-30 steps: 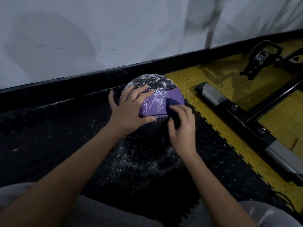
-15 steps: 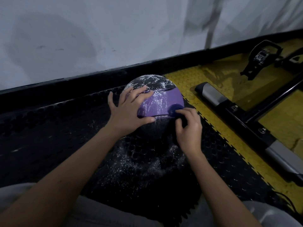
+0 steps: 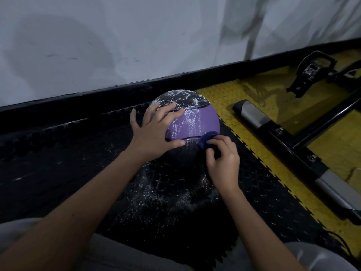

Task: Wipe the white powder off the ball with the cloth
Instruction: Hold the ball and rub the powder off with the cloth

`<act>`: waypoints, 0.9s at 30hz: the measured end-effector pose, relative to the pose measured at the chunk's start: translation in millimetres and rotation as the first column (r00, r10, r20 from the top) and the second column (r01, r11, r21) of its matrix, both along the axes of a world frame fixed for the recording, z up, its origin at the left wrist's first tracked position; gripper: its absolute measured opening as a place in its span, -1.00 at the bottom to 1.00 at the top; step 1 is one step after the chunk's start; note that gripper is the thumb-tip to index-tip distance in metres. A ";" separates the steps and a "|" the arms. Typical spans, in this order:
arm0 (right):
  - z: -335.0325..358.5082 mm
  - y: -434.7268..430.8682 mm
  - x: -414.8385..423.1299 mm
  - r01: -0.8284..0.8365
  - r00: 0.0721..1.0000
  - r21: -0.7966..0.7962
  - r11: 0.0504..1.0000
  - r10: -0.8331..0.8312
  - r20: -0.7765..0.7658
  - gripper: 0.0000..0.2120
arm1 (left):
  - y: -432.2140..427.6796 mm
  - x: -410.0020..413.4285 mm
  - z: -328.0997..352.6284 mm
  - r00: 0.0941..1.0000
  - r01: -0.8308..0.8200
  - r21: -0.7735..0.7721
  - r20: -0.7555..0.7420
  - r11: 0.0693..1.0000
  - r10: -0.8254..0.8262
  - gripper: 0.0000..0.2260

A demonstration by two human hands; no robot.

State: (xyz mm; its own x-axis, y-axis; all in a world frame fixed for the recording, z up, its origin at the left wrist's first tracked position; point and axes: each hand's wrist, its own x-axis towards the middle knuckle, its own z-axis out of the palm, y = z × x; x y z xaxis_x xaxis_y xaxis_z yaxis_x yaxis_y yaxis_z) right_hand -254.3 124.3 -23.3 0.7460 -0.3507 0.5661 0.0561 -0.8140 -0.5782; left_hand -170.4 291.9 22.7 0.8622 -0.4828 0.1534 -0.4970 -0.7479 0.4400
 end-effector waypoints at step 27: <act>5.7 -9.3 1.1 -0.016 0.998 -0.158 0.987 0.007 -0.059 -0.77 | 1.4 1.7 0.2 1.000 0.016 0.020 -0.021 1.000 -0.015 -0.22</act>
